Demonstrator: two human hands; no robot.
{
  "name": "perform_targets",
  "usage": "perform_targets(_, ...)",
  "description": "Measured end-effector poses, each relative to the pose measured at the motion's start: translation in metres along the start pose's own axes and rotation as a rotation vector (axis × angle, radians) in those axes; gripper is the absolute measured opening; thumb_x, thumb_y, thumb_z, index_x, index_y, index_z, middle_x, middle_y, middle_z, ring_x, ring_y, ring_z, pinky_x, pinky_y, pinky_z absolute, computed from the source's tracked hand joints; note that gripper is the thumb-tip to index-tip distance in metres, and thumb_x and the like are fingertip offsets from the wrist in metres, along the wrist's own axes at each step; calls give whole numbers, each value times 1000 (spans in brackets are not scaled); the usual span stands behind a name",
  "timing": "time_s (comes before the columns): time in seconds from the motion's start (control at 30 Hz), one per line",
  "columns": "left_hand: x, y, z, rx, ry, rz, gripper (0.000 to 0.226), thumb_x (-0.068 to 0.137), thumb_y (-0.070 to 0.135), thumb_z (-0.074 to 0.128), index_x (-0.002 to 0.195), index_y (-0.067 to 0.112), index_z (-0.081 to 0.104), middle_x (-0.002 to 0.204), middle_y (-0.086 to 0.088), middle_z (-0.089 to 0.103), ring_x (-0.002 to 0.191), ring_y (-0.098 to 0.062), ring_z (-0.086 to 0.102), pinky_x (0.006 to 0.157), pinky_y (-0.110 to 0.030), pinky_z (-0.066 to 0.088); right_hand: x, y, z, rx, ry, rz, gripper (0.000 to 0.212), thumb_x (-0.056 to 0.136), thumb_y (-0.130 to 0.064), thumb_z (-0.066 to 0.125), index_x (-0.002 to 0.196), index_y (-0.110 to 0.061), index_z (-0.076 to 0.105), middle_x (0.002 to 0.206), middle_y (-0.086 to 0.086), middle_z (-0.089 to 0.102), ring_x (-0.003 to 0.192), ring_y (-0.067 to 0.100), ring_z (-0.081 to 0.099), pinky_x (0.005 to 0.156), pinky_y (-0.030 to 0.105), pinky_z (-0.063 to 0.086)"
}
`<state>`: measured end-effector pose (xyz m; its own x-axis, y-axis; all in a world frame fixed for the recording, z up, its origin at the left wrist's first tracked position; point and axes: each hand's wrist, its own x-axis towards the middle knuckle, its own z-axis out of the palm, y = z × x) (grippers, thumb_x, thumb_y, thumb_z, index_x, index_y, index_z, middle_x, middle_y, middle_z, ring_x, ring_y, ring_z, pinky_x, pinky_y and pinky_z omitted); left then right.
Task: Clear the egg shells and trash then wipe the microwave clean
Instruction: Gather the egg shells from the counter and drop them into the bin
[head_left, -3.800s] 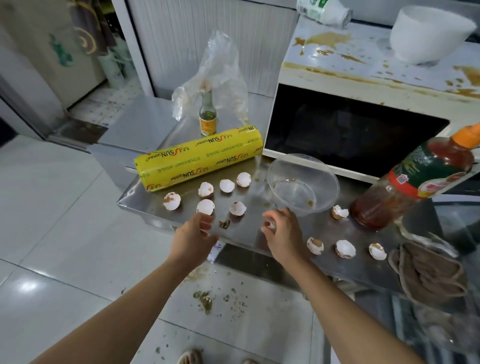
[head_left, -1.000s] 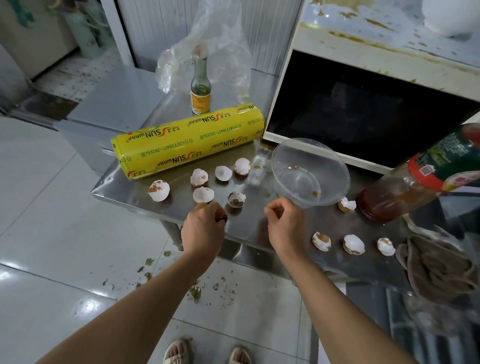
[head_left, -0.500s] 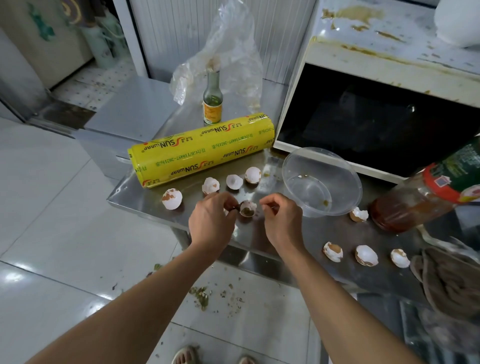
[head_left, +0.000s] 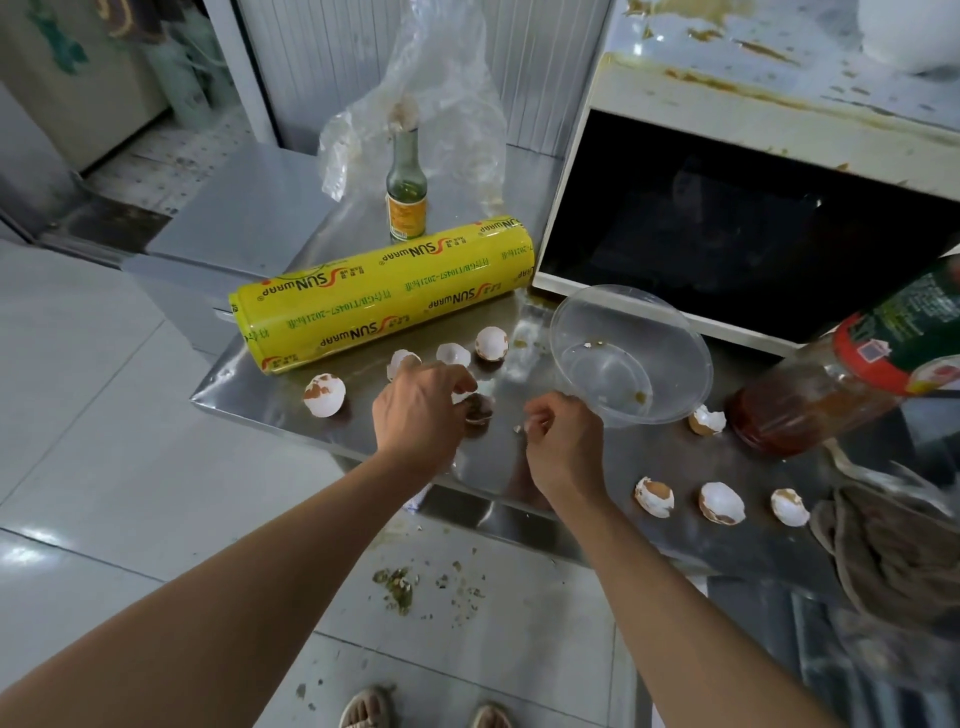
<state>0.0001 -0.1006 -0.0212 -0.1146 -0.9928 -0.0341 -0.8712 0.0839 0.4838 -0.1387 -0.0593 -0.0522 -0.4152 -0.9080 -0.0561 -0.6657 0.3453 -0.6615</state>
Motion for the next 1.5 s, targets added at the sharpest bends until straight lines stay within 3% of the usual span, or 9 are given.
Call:
perform_targets(0.13,-5,-9,-10,-18,39,-1,25,85,21,66,108,30,65,108,11,65,111,-12,48,72,-27,41,2,2,8,-85,-23,-11,5,84,-9,65,82,-13,68,89,4,65,79,17,61,76,31,54)
perform_targets(0.27,-9,-20,-17,-33,41,-25,26,84,21,66,108,30,63,106,13,65,112,-12,47,72,-27,41,4,0,11,-128,-33,-21,10,85,-8,63,76,-12,64,86,5,62,76,17,58,70,30,52)
perform_targets(0.53,-19,-35,-22,-93,61,-46,29,80,15,66,107,26,63,109,10,65,109,-13,47,69,-27,37,5,-25,8,15,11,-122,6,85,-9,61,80,-10,62,88,4,60,82,20,56,76,34,48)
perform_targets(0.7,-20,-46,-24,-104,61,-55,33,80,15,67,111,25,62,112,8,64,109,-15,48,75,-27,39,9,-31,17,-35,-98,-91,11,88,-6,57,84,-11,66,99,8,59,91,21,55,83,30,44)
perform_targets(0.87,-21,-53,-27,-139,50,-69,35,79,18,69,112,25,62,111,8,63,103,-13,45,70,-27,34,5,-28,15,29,4,-112,13,80,-6,68,76,-16,60,84,2,59,74,16,53,78,36,48)
perform_targets(0.97,-23,-55,-29,-145,55,-71,34,81,23,69,114,26,61,112,8,63,103,-13,45,70,-27,35,5,-32,13,82,-13,-65,20,78,-17,71,91,-17,56,94,0,59,87,17,56,85,36,47)
perform_targets(1.17,-19,-53,-23,-165,-60,-89,54,74,32,75,123,25,53,123,2,56,109,-17,49,80,-33,46,4,-29,16,-59,-275,-75,71,71,-21,77,133,-18,43,132,2,47,121,20,45,102,29,35)
perform_targets(1.3,-15,-45,-9,-114,-58,-113,67,69,39,79,127,24,49,124,0,52,108,-17,52,79,-31,49,6,-27,23,-128,-233,-138,68,72,-21,77,132,-16,47,129,5,50,119,23,45,92,24,32)
perform_targets(1.5,-11,-40,2,-80,9,-138,55,72,35,78,119,25,51,116,3,54,99,-17,56,67,-28,45,5,-24,31,-87,-125,-175,52,73,-17,78,121,-11,60,120,8,57,112,25,52,89,21,33)
